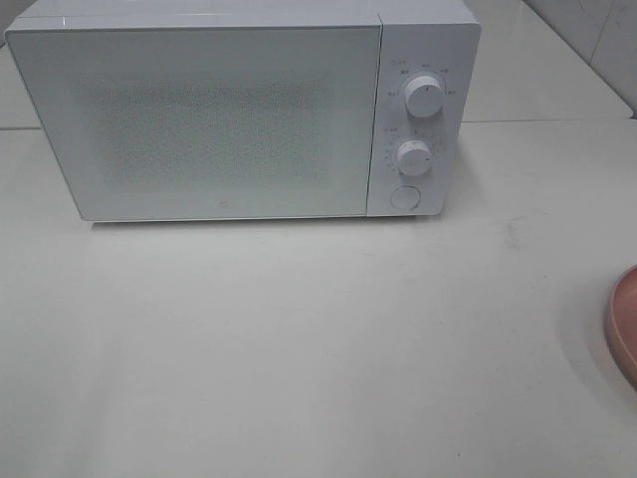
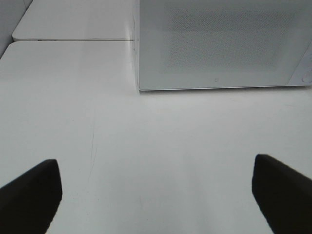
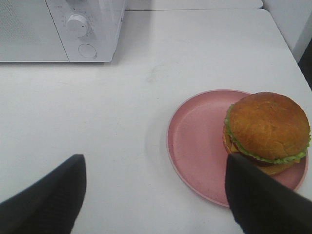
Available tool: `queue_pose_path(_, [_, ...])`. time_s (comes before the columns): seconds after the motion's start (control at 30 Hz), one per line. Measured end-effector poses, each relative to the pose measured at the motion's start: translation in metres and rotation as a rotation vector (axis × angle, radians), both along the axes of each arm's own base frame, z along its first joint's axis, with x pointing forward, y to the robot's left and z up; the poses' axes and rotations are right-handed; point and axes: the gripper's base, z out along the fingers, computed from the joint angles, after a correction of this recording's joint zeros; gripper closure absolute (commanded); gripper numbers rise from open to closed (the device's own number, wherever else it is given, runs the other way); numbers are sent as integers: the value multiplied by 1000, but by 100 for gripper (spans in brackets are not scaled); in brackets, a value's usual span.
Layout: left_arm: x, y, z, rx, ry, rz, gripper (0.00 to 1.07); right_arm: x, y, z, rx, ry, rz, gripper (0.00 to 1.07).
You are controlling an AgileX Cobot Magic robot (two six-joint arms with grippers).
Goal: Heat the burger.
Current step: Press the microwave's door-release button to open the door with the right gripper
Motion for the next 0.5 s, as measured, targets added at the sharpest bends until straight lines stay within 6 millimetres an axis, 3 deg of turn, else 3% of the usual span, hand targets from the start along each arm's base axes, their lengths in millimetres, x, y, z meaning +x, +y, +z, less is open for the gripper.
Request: queue_pose_path(0.5, [0, 0, 0, 0, 0, 0, 9, 0, 0, 0, 0, 0, 0, 32])
